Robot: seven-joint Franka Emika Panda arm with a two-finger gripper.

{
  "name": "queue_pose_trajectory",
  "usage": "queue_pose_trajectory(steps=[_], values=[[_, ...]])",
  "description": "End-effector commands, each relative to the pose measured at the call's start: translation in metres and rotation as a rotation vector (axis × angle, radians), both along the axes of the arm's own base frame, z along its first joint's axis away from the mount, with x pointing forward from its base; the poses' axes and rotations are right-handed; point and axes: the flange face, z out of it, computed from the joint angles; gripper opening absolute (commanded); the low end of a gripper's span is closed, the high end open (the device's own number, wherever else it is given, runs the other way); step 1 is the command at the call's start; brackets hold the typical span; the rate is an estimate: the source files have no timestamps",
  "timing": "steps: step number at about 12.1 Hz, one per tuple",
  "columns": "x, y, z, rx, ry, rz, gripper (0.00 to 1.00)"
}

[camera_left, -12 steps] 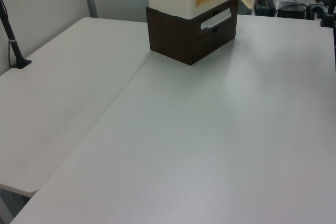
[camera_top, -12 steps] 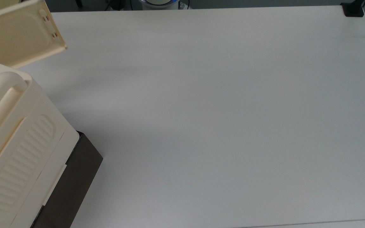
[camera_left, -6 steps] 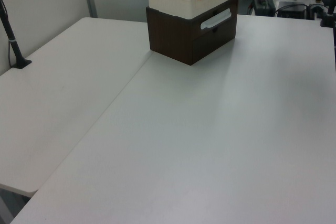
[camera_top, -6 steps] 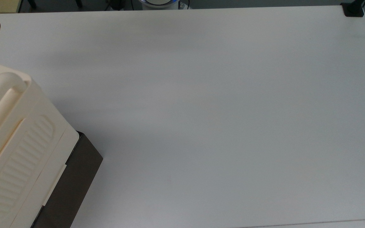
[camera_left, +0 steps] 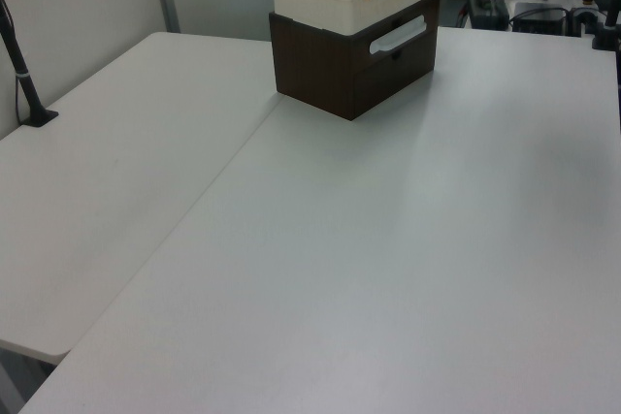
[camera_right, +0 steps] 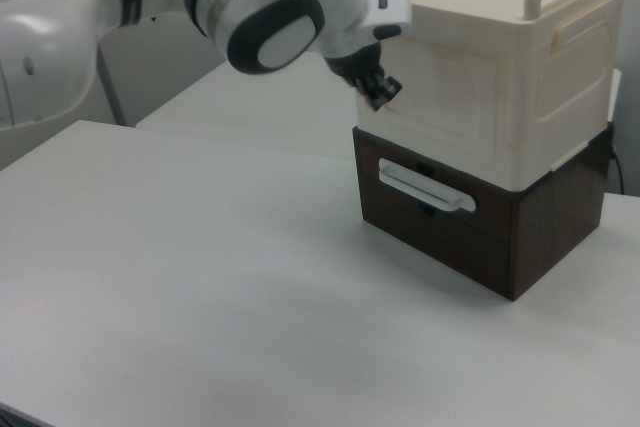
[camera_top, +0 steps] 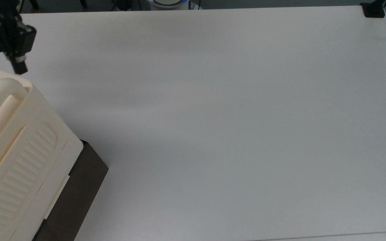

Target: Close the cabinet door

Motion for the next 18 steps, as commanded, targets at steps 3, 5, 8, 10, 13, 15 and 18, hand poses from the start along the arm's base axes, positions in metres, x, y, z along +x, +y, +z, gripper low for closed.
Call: queue_pose_trajectory(steps=[3, 5, 8, 10, 13, 15, 18], values=[[-0.06, 0.066, 0.03, -0.052, 0.362, 0.243, 0.08], [-0.076, 0.112, 0.044, -0.055, 0.443, 0.3, 0.09], [-0.09, 0.174, 0.053, -0.068, 0.512, 0.329, 0.1], [-0.09, 0.206, 0.046, -0.052, 0.545, 0.312, 0.11], [-0.082, 0.208, 0.037, -0.072, 0.515, 0.352, 0.27], [-0.077, 0.207, 0.041, -0.098, 0.46, 0.383, 0.64], [-0.079, 0.202, 0.045, -0.122, 0.457, 0.37, 0.99]])
